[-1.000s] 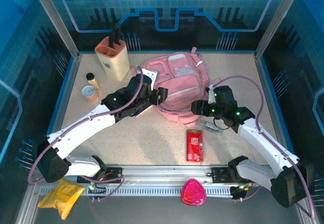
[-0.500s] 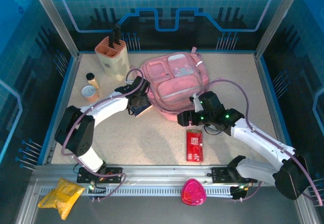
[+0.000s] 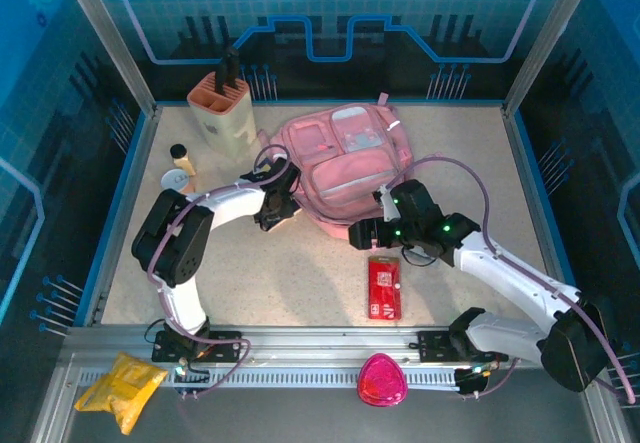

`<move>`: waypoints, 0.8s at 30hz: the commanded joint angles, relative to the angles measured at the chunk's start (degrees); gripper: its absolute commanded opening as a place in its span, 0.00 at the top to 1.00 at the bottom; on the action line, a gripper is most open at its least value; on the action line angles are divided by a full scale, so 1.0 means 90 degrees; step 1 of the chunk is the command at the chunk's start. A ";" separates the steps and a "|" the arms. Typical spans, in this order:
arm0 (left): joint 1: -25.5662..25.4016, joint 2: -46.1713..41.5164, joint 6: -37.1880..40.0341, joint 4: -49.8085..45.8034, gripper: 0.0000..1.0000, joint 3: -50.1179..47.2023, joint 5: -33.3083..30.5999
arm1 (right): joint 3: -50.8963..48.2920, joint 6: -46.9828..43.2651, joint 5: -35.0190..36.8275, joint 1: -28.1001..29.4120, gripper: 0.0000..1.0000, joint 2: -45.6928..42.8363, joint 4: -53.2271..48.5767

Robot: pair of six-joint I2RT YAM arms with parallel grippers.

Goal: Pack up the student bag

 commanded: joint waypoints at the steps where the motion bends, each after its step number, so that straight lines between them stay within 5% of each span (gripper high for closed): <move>1: 0.0040 -0.0321 -0.0296 -0.0212 0.47 -0.0544 0.0269 | 0.0255 -0.0127 -0.0005 0.0117 0.13 0.0111 -0.0177; 7: -0.0094 -0.1073 -0.0521 -0.0560 0.48 -0.1563 0.0404 | 0.0347 -0.0145 -0.0268 0.0145 0.01 0.0245 -0.0243; 15: -0.0730 -0.2245 -0.1054 -0.1258 0.49 -0.2477 0.0139 | 0.0303 0.0239 -0.0550 0.0831 0.00 0.0581 -0.0032; 20: -0.0623 -0.3482 -0.1011 -0.1491 0.46 -0.2700 -0.0012 | 0.0490 0.0275 -0.0089 0.1683 0.00 0.1080 0.0131; 24: -0.0011 -0.4004 -0.0659 -0.1266 0.40 -0.2679 0.0309 | 0.0968 0.0183 0.0100 0.1915 0.06 0.1849 0.0271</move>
